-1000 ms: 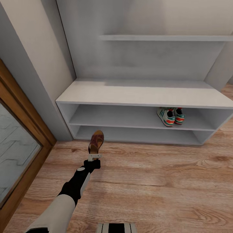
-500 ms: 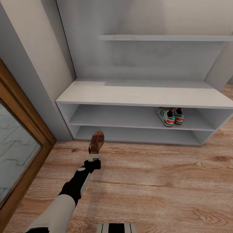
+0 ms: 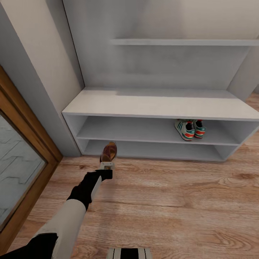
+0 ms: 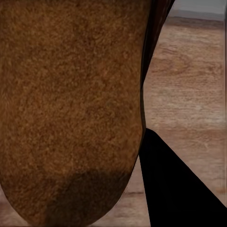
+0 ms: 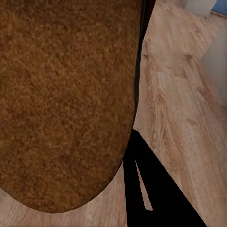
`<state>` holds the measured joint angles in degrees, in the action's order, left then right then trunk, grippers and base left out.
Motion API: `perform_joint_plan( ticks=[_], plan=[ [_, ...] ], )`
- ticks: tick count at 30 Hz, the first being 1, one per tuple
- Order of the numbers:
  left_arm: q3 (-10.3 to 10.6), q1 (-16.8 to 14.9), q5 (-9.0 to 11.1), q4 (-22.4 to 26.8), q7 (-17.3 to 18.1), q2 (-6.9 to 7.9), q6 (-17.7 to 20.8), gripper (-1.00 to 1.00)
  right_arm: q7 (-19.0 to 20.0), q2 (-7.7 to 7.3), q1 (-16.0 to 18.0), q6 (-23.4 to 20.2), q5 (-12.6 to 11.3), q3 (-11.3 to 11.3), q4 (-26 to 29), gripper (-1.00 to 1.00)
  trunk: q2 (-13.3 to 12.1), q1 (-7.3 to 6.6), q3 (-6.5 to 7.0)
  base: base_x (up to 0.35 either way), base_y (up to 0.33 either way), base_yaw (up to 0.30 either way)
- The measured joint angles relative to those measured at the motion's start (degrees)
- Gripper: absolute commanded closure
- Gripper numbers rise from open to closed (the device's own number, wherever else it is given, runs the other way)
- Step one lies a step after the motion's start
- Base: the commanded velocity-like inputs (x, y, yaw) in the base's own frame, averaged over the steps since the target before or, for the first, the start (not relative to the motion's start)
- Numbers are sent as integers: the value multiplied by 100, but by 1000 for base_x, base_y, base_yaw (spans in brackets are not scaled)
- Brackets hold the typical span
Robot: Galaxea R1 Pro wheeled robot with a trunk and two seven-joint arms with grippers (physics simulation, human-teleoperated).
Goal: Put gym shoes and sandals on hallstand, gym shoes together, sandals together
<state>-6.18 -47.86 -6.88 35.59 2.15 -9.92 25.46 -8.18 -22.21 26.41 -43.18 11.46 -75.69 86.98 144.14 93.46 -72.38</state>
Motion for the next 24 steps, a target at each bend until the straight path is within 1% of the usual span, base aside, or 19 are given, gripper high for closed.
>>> perform_joint_plan(
  ticks=[2,4,5,8,10,12,13,14,17,20,22,24],
  plan=[
    [0,-117,-8,1,-36,0,81,100,-2,-5,0,0,-2,-4,0,100,0,0,0,0,0,0],
    [11,-210,-14,5,-172,0,173,100,-1,-7,0,0,-3,-6,0,100,0,0,0,0,0,0],
    [17,-254,-26,23,-337,0,211,100,-2,-8,0,0,-3,-7,0,100,0,0,0,0,0,0],
    [28,-315,-28,173,-1016,0,258,100,-2,-9,0,0,1,-8,0,100,0,0,0,0,0,0],
    [61,-330,-10,258,-1368,0,263,100,-2,-9,0,-1,5,-8,0,100,0,0,0,0,0,0],
    [114,-333,12,278,-1459,-1,262,100,-2,-9,0,-1,6,-8,0,100,0,0,-1,0,0,0],
    [178,-334,16,288,-1493,-1,259,100,-3,-9,0,-1,7,-8,0,100,0,0,-1,0,0,0],
    [461,-336,49,303,-1529,-3,230,100,-3,-9,0,-1,12,-9,0,100,0,0,0,0,0,0],
    [623,-336,31,306,-1522,-6,189,100,-2,-9,0,-1,16,-8,-1,100,0,0,-1,0,0,0],
    [664,-336,45,303,-1496,-7,179,100,-2,-9,0,-1,16,-8,-1,100,0,0,-1,35,-29,0],
    [680,-336,53,301,-1391,-8,177,100,-2,-10,0,-2,16,-8,1,100,0,-1,-1,131,-114,0],
    [718,-336,66,299,-1186,-8,176,100,-2,-10,0,-2,17,-8,1,100,0,-1,-1,174,-157,0]
  ],
)
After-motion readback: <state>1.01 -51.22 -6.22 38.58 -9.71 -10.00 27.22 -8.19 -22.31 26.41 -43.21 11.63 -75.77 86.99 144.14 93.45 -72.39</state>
